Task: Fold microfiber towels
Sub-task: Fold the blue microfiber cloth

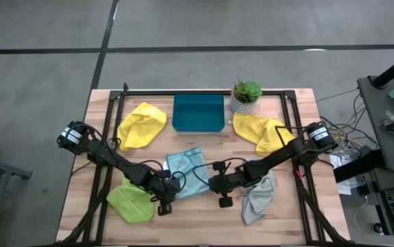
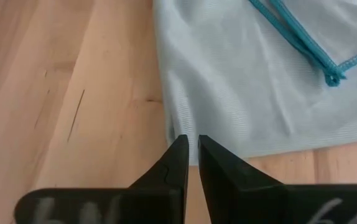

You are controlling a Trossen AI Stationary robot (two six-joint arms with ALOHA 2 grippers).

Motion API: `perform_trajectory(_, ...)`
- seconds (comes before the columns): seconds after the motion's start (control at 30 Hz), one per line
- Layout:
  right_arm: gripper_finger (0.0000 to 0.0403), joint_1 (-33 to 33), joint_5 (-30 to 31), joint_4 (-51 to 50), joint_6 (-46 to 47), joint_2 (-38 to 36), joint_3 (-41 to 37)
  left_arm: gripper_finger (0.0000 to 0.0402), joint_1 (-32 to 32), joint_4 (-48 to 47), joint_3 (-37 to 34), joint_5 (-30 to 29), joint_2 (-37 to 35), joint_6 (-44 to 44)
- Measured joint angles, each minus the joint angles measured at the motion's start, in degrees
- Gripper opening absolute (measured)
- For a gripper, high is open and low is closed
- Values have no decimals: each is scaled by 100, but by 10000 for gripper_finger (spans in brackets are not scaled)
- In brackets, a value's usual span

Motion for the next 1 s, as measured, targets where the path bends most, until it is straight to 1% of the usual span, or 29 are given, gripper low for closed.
perform_trajectory(0.1,28,-1,0,-35,-23,-37,0,130,4,-127,0,141,-79,-126)
perform_trajectory(0.2,28,-1,1,-49,-113,-37,0,154,24,-424,42,557,-185,-118)
perform_trajectory(0.27,28,0,2,-51,-170,-37,-2,160,55,-562,129,725,-295,-138)
perform_trajectory(0.37,28,-1,108,-97,-305,-42,-9,156,107,-704,258,690,-489,-98)
perform_trajectory(0.43,28,-2,126,-179,-370,-71,-15,147,150,-657,350,452,-553,141)
perform_trajectory(0.53,28,-2,275,-276,-466,-129,-17,122,257,-521,484,-339,-569,577)
perform_trajectory(0.6,28,-2,380,-302,-505,-178,-31,101,406,-315,489,-588,-516,859)
perform_trajectory(0.7,28,-2,402,-272,-549,-223,-61,65,658,98,457,-665,-325,1138)
perform_trajectory(0.8,28,-4,404,-47,-556,-223,-74,30,889,569,452,-674,-77,1377)
perform_trajectory(0.87,28,-4,405,264,-556,-171,-82,10,1009,716,450,-679,100,1560)
perform_trajectory(1.0,28,-17,401,929,-563,-32,-186,5,1188,1131,476,-710,438,1794)
